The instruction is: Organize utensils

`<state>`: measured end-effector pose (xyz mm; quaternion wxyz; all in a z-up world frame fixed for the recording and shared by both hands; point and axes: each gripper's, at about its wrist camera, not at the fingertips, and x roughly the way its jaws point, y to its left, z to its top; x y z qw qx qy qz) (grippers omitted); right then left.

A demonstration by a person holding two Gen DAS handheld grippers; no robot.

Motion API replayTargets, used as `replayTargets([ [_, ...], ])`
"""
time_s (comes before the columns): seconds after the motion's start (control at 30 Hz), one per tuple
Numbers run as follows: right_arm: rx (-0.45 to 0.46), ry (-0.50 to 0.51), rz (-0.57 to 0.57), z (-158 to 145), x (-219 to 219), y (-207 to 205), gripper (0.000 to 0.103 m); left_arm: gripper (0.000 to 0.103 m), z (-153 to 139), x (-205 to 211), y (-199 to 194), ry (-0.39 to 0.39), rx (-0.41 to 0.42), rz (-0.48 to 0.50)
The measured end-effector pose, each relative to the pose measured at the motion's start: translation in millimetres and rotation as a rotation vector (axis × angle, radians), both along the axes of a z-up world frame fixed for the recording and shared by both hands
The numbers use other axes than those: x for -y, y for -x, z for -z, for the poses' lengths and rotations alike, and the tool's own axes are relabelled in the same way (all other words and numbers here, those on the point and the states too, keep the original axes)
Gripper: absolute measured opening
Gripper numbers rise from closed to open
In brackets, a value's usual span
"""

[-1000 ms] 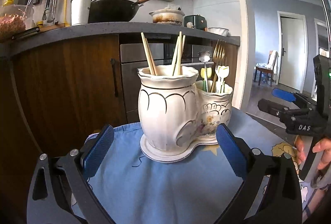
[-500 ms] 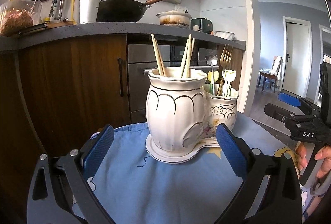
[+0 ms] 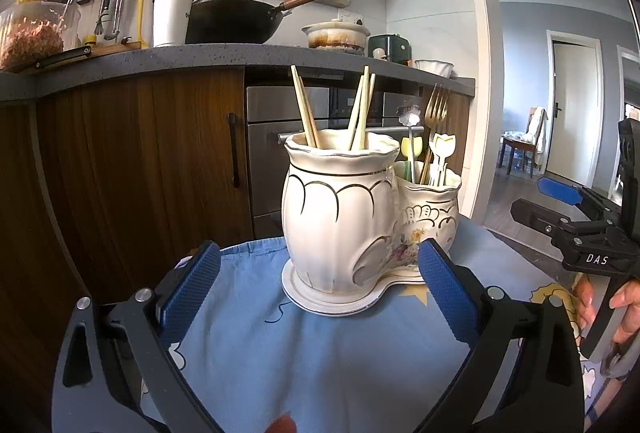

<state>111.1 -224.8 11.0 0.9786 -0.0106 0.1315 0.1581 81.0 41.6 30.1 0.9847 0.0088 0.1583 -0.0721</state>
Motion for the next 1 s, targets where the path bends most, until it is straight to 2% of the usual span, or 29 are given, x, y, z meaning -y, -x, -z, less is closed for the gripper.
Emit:
replayTargets([
  [1.0, 0.000, 0.000, 0.000, -0.1, -0.3, -0.4, 0.098, 0.097, 0.7, -0.5, -2.0, 0.002, -0.005, -0.003],
])
